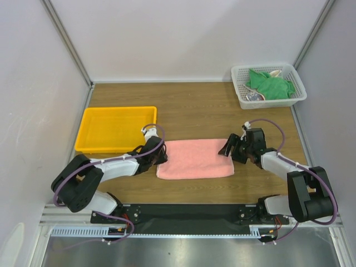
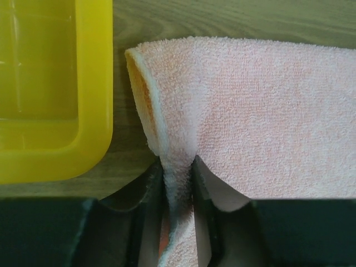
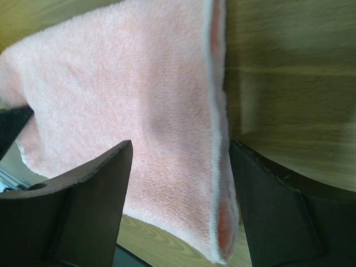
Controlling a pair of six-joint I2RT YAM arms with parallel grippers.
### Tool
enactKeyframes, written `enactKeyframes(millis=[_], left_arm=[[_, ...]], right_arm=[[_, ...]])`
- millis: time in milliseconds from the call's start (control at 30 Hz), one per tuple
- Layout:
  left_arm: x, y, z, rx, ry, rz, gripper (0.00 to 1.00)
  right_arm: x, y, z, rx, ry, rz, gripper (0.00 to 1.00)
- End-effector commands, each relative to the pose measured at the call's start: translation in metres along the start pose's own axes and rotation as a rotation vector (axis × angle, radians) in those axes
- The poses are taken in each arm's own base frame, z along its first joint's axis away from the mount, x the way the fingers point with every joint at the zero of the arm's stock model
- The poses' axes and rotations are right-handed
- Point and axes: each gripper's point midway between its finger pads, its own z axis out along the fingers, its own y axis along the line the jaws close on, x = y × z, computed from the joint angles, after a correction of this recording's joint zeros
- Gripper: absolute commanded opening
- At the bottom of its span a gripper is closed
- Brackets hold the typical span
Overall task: Fold and stack the towels
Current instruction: Neatly place the folded towel into the bin
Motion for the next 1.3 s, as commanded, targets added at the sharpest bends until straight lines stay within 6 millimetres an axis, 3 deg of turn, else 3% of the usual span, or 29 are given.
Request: enactKeyframes(millis=[0,33,100,167,267,300,367,400,433,567,667,800,833,967,1067,1133,1167,1233,1267], left_arm=[[0.045,0.023,-0.001,-0.061,0.153,0.027,0.28],[0.046,0.023,-0.001,-0.063,0.153,0.029,0.24],[0.046,0.027,-0.001,-0.08,0.153,0.035,0.04],[0.046,0.03,-0.001,-0.095,0.154,0.041,0.0],[0.043,0.028,-0.001,-0.089,0.145,0.056,0.0],[0.042,0.028,-0.001,-0.088,0.144,0.066,0.0],[0.039,0.025,-0.001,-0.079,0.133,0.078,0.0],[0.034,0.024,-0.002,-0.076,0.117,0.083,0.0],[0.032,0.025,-0.003,-0.077,0.11,0.089,0.0],[0.019,0.023,-0.012,-0.068,0.072,0.119,0.0],[-0.005,0.011,-0.026,-0.041,0.011,0.127,0.0],[-0.045,-0.006,-0.051,-0.01,-0.082,0.13,0.0],[-0.061,-0.012,-0.062,-0.001,-0.114,0.129,0.0],[-0.105,-0.016,-0.086,0.044,-0.185,0.122,0.0],[-0.147,-0.002,-0.102,0.037,-0.259,0.092,0.0],[-0.18,0.019,-0.114,-0.015,-0.318,0.077,0.0],[-0.19,0.025,-0.119,-0.021,-0.333,0.073,0.0],[-0.219,0.049,-0.132,-0.065,-0.387,0.01,0.0],[-0.227,0.055,-0.136,-0.056,-0.401,-0.008,0.0]], right_arm=[[0.045,-0.017,-0.001,0.086,0.125,0.044,0.76],[0.048,-0.02,-0.001,0.108,0.127,0.047,0.75],[0.052,-0.024,0.0,0.131,0.131,0.062,0.71],[0.054,-0.029,0.0,0.153,0.127,0.071,0.67],[0.053,-0.034,0.001,0.176,0.114,0.073,0.48],[0.052,-0.035,0.001,0.182,0.11,0.07,0.32],[0.048,-0.036,0.001,0.199,0.1,0.073,0.18],[0.045,-0.035,-0.001,0.204,0.095,0.066,0.03],[0.041,-0.035,-0.002,0.215,0.087,0.063,0.0],[0.028,-0.024,-0.008,0.199,0.063,0.034,0.0],[0.008,0.0,-0.018,0.132,0.023,0.013,0.0],[-0.021,0.03,-0.038,0.074,-0.048,-0.016,0.0],[-0.037,0.045,-0.047,0.041,-0.091,-0.034,0.0],[-0.068,0.077,-0.069,-0.016,-0.162,-0.067,0.0],[-0.092,0.106,-0.074,-0.085,-0.197,-0.099,0.0],[-0.101,0.122,-0.071,-0.117,-0.204,-0.121,0.0],[-0.113,0.135,-0.067,-0.14,-0.22,-0.135,0.0],[-0.118,0.157,-0.059,-0.177,-0.209,-0.163,0.0],[-0.118,0.162,-0.043,-0.179,-0.184,-0.169,0.0]])
